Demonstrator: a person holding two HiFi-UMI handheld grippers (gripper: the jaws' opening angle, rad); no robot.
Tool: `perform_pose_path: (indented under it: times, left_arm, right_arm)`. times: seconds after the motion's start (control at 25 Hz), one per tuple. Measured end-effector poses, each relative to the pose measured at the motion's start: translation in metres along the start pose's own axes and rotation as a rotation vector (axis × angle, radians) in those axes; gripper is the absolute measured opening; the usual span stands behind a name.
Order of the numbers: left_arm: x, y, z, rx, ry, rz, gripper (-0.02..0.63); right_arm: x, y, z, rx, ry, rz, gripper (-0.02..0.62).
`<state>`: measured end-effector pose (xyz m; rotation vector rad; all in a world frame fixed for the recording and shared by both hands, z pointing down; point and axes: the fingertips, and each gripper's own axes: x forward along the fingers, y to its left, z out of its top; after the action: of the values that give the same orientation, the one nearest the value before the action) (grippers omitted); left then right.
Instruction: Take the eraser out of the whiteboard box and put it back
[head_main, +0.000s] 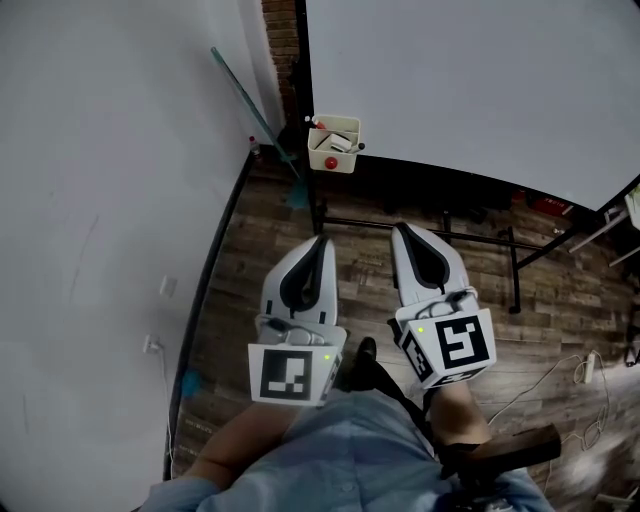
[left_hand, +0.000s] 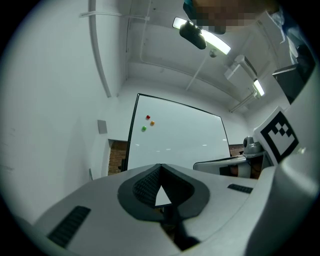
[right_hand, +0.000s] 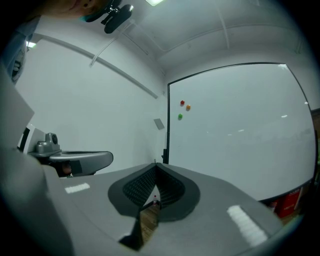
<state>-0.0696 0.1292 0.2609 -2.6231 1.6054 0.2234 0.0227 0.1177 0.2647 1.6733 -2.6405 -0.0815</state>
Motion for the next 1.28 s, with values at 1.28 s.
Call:
perform_pose_path:
  times: [1.28]
  left_arm:
    - [0.196, 0.082, -0.019, 0.068, 0.011, 0.194, 0.003]
  right_arm:
    - [0.193, -0.099, -0.007, -0.004, -0.001, 0.277, 0.021]
